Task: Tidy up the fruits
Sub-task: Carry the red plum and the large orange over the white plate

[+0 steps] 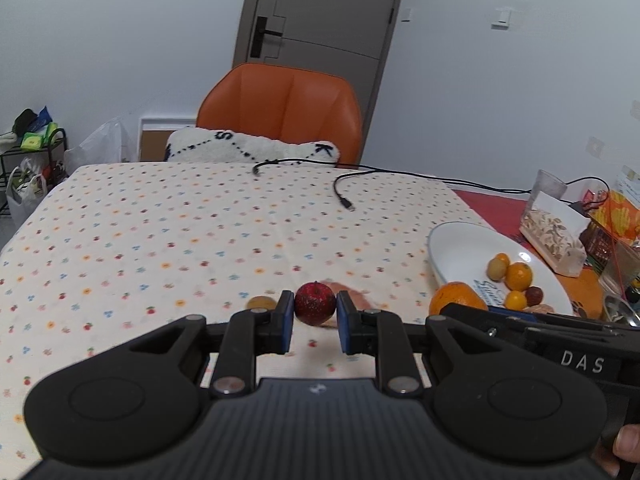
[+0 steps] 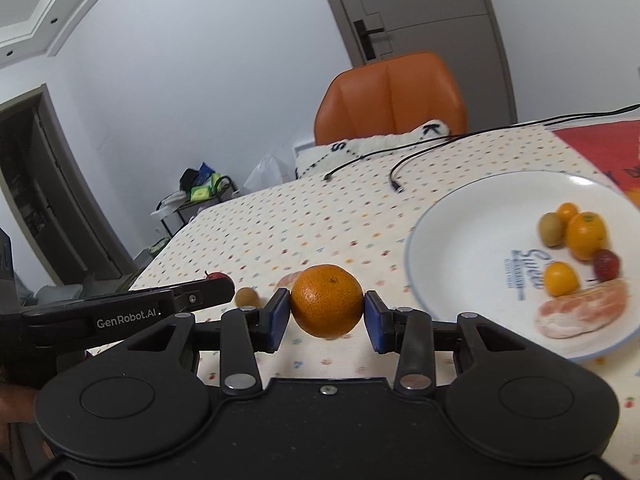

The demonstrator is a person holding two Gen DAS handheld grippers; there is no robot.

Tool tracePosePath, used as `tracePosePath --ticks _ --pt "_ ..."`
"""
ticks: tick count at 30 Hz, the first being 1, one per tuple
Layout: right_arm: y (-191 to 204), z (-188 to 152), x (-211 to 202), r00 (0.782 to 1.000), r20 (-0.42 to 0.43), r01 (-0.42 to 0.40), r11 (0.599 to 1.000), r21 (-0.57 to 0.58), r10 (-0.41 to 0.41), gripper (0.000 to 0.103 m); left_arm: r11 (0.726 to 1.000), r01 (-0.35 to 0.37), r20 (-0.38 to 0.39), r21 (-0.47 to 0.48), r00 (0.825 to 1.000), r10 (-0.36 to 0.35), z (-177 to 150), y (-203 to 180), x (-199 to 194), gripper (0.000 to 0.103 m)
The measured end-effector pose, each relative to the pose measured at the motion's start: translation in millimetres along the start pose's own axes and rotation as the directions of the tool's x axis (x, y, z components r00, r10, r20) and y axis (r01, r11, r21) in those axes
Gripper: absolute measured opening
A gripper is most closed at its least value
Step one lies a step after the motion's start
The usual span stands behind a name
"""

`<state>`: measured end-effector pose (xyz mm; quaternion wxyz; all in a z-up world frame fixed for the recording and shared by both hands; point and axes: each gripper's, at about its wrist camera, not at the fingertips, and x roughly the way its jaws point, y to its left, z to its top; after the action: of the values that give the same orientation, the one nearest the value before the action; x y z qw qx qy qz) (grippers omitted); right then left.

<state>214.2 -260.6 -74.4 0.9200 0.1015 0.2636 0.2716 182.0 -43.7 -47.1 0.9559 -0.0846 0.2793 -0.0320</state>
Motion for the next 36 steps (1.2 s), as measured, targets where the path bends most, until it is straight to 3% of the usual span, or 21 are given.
tracePosePath --ticks 18,31,36 --pt "-56.7 -1.4 -37.8 0.993 0.051 0.106 0.991 0.078 -0.111 0.038 0.996 0.073 -0.003 0.056 0.997 -0.073 -1.1 -52.9 7.3 0.021" --pt "-65.4 -4.4 -30.0 0.990 0.037 0.133 0.987 0.086 -0.137 0.039 0.993 0.095 -0.017 0.066 0.995 -0.094 -2.9 -63.8 15.9 0.021" --pt "-63.8 -3.9 -27.3 0.990 0.041 0.131 0.988 0.081 -0.134 0.046 0.994 0.090 -0.021 0.064 0.996 -0.089 -2.8 -62.6 18.1 0.021"
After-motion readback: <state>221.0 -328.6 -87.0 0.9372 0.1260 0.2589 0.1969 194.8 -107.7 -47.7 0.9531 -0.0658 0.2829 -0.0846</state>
